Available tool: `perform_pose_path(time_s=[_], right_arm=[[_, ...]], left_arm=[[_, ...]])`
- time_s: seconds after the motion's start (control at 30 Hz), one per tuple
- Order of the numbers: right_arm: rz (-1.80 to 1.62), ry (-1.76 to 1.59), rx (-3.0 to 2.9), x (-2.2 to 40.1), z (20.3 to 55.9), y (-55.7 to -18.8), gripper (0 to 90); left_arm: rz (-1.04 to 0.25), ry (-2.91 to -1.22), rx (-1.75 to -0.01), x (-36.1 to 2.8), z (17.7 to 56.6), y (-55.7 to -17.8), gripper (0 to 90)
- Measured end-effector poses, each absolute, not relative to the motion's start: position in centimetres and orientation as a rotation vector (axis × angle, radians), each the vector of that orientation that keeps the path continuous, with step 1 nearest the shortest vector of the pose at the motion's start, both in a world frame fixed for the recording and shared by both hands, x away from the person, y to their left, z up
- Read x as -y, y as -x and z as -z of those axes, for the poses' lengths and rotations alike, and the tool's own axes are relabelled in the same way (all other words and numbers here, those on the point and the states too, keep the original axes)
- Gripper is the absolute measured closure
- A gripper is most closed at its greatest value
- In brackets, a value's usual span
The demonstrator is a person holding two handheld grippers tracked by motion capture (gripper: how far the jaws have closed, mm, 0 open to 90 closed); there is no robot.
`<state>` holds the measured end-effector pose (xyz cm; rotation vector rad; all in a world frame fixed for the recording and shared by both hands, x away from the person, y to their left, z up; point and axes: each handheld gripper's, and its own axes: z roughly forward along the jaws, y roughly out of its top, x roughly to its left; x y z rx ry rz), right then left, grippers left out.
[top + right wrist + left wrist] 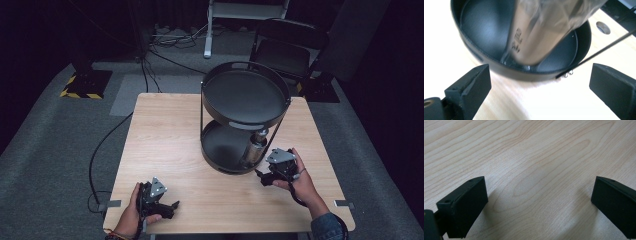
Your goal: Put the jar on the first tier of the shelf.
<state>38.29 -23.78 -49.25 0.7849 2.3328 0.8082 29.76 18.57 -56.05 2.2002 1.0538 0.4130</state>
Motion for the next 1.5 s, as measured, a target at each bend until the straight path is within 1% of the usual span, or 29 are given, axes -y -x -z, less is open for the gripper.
perform_pose_path(time_s=[0.5, 1.5], right_arm=[[-0.768, -0.736, -2.356, 25.8, 49.7, -35.6, 3.8], [-0.642, -0.768, -2.396, 29.4, 52.7, -32.7, 3.8]], left_arm=[[-0.413, -2.2, -1.054, -18.6, 56.0, -29.8, 0.4], [-0.41, -2.202, -1.052, -18.6, 56.0, -29.7, 0.4]])
